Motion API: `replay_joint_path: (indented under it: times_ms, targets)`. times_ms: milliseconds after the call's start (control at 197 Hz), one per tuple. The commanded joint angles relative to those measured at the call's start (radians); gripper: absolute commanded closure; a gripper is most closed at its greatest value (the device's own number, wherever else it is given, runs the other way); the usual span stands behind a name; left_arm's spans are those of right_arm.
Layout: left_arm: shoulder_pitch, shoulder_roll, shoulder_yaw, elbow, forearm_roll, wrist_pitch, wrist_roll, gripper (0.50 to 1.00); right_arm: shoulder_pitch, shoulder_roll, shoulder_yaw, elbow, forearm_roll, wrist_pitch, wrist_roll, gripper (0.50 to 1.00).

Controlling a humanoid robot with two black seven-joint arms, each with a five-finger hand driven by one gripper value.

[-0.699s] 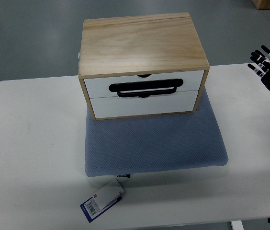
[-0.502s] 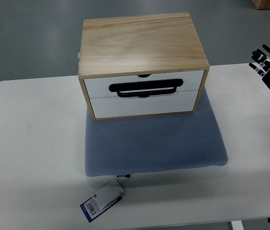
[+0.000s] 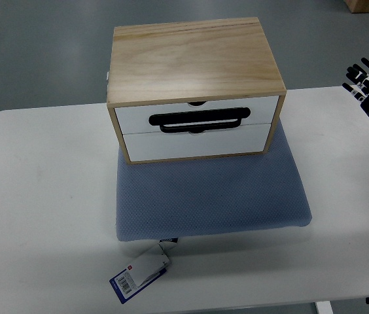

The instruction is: Open wood drawer with right hand

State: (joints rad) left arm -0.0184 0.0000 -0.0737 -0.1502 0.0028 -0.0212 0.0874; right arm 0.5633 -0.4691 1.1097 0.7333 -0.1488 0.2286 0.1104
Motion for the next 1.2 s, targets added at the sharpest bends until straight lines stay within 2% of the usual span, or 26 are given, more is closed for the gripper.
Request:
replay_joint_path:
  times_ms: [0,937,1180,1196]
  targets:
    - [0.000,0.000,0.000,0.000,0.000,0.000,0.000,0.500,0.004,-0.002,0.001,0.000,0.000,0.000,0.000,0.568]
    - [0.000,0.000,0.000,0.000,0.000,0.000,0.000,0.500,0.009,-0.005,0.007,0.009,0.001,0.000,0.003,0.568]
    - [0.000,0.000,0.000,0.000,0.000,0.000,0.000,0.500,0.018,-0.057,-0.004,0.014,0.012,0.000,0.005,0.568]
    - [0.000,0.000,0.000,0.000,0.000,0.000,0.000,0.500,0.055,-0.100,-0.011,0.017,0.014,0.001,0.005,0.568]
